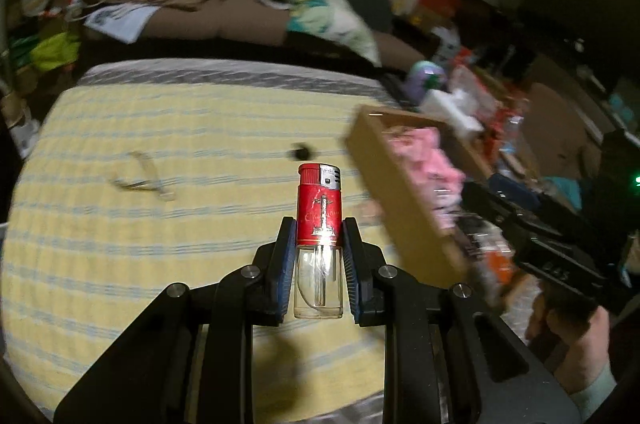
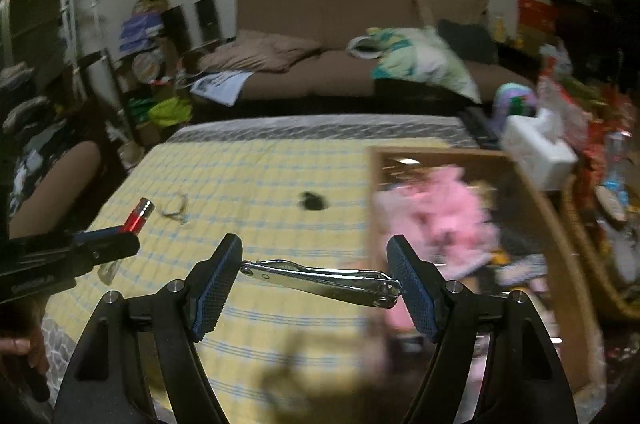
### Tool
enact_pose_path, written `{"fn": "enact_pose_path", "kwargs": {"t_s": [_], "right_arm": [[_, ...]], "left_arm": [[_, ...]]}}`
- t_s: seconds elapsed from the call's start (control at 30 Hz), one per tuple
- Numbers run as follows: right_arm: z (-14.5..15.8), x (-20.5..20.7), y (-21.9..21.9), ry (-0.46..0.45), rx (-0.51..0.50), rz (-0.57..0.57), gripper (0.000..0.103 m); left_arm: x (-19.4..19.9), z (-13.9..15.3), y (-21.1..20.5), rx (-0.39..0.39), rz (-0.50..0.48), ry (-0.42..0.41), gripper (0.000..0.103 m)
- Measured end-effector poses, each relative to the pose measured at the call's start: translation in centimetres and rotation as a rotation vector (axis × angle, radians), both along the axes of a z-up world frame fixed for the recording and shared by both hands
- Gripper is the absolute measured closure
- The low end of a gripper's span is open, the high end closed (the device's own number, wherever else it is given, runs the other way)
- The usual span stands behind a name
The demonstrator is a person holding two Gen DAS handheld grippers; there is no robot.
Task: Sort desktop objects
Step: 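Carry lighter and nail clipper into cardboard box and open both tools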
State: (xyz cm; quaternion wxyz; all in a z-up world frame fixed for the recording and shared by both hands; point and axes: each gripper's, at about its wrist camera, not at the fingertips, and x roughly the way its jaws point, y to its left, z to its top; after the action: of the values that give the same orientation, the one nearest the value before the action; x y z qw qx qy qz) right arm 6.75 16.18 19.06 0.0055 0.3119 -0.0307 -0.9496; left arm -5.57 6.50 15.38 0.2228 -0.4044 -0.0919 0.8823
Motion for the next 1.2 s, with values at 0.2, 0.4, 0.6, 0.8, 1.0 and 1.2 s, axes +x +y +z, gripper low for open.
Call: {"fn": "enact_pose_path", "kwargs": {"t_s": [0.2,0.4,0.6,0.8,1.0,1.2], "right_arm": [[0.7,4.2,7.0,-0.012,0.036,-0.103,0.026],[-2.0,8.2,12.4,-0.08,0.039,-0.149,0.026],[-5.5,9.4,13.6,-0.145,0.042,-0.118,0.026],[-7.4,9.0,14.6,-0.164,0.033,-0.115,0.026],[-8.2,8.9,15.1,-0.167,0.047,-0.111,0.025],[-7.4,9.3,16.2,-0.131,-0.016,-0.115,0.023]], "left_arm": [[0.6,1.5,9.3,0.012,-0.124,-0.002,0.082],[1.4,0.1,17.1,-0.024,-0.223,-0.023,0.082],[2.2,-2.0,20.8,-0.056,-0.27,-0.064,0.082],[2.8,-3.8,21.8,-0.107,-0.271,-0.095,0.082],[3.7,-4.9,23.5,-0.184,-0.312,-0.074,0.082],[4.6,-6.0,24.3,-0.265,-0.397,-0.076,0.082]]}}
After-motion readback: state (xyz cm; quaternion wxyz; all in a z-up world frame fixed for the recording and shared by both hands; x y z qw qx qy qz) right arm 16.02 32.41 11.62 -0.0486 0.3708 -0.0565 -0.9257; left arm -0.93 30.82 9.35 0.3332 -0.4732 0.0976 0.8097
